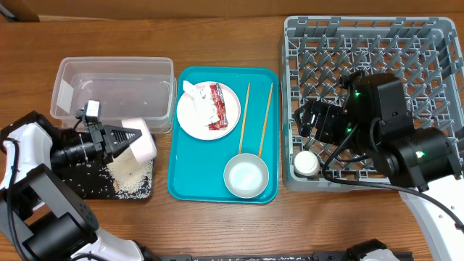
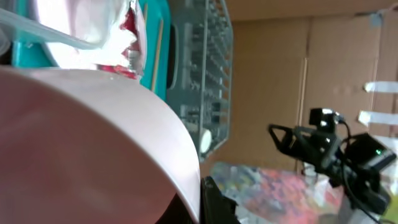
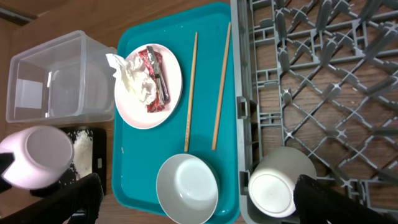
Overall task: Sort waste into correct bins and load items into the dishwasher
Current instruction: 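Carry the pink bowl left and tip the rice onto the black tray, then set the empty pink bowl back on the teal tray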
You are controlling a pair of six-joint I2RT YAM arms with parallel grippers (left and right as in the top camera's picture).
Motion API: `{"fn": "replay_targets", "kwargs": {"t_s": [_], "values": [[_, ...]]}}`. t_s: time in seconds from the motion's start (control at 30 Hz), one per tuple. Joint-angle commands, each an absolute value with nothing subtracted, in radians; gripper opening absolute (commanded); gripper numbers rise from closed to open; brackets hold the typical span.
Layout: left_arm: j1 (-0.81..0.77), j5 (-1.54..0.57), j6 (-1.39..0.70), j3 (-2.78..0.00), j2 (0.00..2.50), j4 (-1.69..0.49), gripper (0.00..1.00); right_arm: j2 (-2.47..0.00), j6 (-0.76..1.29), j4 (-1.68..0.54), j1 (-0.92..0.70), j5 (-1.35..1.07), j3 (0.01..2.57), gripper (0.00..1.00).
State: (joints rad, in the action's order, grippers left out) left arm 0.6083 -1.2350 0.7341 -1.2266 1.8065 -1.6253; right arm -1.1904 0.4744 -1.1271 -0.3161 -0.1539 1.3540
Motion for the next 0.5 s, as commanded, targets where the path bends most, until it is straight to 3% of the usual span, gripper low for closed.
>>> {"fn": "replay_targets", "kwargs": {"t_s": [0.0,0.17,0.3,0.47], "values": [[0.599,-1.262,0.916,-1.261,1.788,-1.647,0.05,-1.188,0.471,-1.124,-0.321,-0.159,1.361,1.0],[0.573,-1.172,0.899,-1.266,1.777,-1.691,0.06,-1.188,0.471,-1.124,-0.321,-0.159,1.361,1.0],[0.459,-1.106,0.799,-1.267,1.743,-1.649,0.04,-1.188,0.471,-1.118,-0.321,-0.159,1.361,1.0],[0.218,-0.795,0.278,-1.265,1.678,-1.379,0.04,-1.188,0.467,-1.091,-0.321,-0.166,1.361,1.0]]}}
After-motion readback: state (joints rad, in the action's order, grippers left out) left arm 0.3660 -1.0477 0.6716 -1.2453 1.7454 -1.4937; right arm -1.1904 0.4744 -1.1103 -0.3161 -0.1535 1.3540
